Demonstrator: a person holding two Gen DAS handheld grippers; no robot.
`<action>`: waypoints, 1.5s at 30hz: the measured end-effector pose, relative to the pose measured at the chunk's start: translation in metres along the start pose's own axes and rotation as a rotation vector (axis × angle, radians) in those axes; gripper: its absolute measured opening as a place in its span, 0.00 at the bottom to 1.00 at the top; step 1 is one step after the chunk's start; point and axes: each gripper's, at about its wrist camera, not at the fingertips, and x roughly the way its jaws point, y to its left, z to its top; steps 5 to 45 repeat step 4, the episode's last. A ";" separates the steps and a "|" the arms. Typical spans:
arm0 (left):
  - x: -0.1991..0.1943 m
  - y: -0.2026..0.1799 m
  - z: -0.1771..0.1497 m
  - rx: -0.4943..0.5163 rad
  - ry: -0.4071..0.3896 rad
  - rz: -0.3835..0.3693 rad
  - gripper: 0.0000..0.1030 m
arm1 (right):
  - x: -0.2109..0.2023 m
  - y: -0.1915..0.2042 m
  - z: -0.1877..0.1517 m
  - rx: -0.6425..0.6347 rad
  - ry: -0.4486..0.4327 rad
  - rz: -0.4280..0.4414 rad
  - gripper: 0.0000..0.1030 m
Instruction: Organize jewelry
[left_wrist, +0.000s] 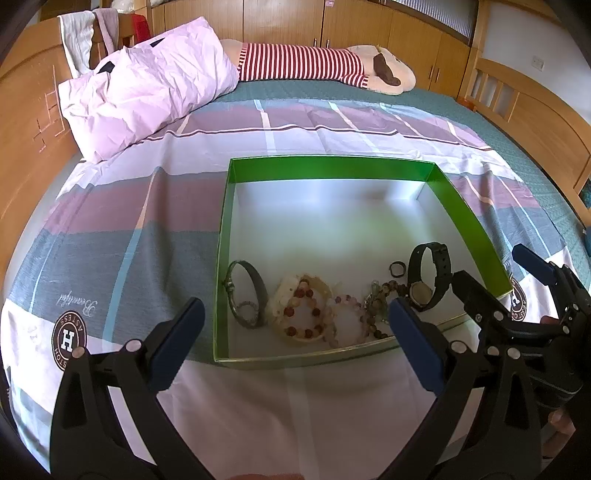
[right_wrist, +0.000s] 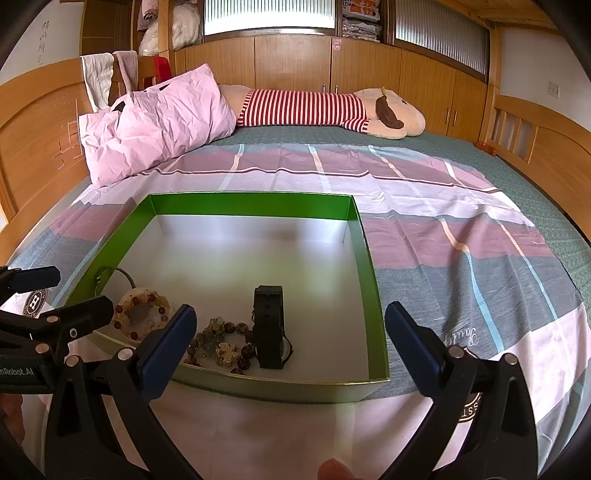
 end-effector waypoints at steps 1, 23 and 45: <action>0.000 0.000 0.000 -0.001 0.000 0.002 0.98 | 0.000 0.001 0.000 -0.001 0.000 0.000 0.99; -0.001 0.001 0.001 -0.003 -0.002 0.005 0.98 | 0.000 0.001 0.000 -0.001 -0.001 0.000 0.99; -0.001 0.001 0.001 -0.003 -0.002 0.005 0.98 | 0.000 0.001 0.000 -0.001 -0.001 0.000 0.99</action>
